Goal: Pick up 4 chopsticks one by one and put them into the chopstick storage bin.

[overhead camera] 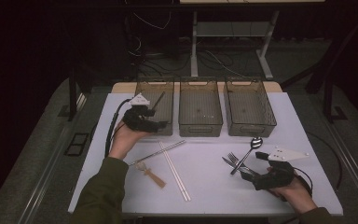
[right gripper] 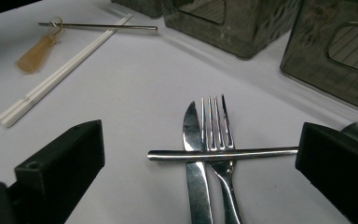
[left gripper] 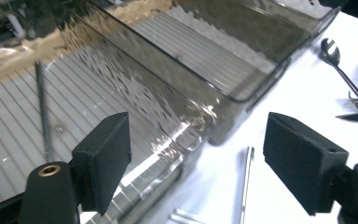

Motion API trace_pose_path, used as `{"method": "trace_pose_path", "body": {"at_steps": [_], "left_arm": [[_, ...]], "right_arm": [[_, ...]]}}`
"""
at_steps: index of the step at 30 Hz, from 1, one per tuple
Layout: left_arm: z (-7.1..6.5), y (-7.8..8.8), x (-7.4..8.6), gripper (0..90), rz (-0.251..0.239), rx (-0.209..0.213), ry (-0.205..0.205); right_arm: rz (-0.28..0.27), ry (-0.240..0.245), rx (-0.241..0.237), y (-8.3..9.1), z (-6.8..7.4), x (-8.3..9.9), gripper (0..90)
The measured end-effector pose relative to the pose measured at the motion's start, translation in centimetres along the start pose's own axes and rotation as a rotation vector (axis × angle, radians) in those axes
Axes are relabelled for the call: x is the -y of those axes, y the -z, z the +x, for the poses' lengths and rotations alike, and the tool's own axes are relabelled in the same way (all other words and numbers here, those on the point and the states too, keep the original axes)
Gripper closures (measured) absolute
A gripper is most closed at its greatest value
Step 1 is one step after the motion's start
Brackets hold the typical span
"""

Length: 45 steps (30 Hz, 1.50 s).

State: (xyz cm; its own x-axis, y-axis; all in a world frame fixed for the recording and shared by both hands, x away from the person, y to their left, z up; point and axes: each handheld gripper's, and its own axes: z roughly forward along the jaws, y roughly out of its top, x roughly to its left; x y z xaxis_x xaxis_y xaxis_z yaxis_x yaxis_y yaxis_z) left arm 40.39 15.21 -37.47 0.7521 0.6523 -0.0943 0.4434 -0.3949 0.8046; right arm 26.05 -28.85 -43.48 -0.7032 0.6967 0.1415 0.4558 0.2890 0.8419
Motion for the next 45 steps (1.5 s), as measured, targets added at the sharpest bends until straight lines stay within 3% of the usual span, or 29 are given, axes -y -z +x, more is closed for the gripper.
{"method": "trace_pose_path", "body": {"at_steps": [10,15,22,28,34,39,45], "left_arm": [[-1.6,0.5,2.2,20.0,0.000,0.017,-0.031],[-1.9,0.7,3.2,19.9,0.000,0.014,-0.033],[-2.2,1.1,4.8,21.6,0.016,0.028,-0.041],[-2.2,1.6,5.8,28.7,0.019,0.046,-0.030],[-2.2,2.2,6.8,47.5,0.020,0.065,-0.056],[-1.6,1.8,7.6,58.1,0.059,0.088,-0.047],[-1.3,0.7,8.2,66.8,0.130,0.112,-0.074]], "right_arm": [[0.052,0.031,-0.077,-0.7,-0.4,-0.5,1.4],[0.038,0.015,-0.083,-0.3,-0.6,-0.5,1.4],[0.066,0.034,-0.075,-0.6,-0.3,-0.3,1.4],[0.063,0.023,-0.074,-0.5,-0.3,0.1,1.4],[0.064,0.033,-0.072,-0.5,-0.1,0.3,1.4],[0.064,0.032,-0.070,-0.5,-0.1,0.3,1.4],[0.065,0.035,-0.068,-0.5,0.0,0.4,1.4]]}}
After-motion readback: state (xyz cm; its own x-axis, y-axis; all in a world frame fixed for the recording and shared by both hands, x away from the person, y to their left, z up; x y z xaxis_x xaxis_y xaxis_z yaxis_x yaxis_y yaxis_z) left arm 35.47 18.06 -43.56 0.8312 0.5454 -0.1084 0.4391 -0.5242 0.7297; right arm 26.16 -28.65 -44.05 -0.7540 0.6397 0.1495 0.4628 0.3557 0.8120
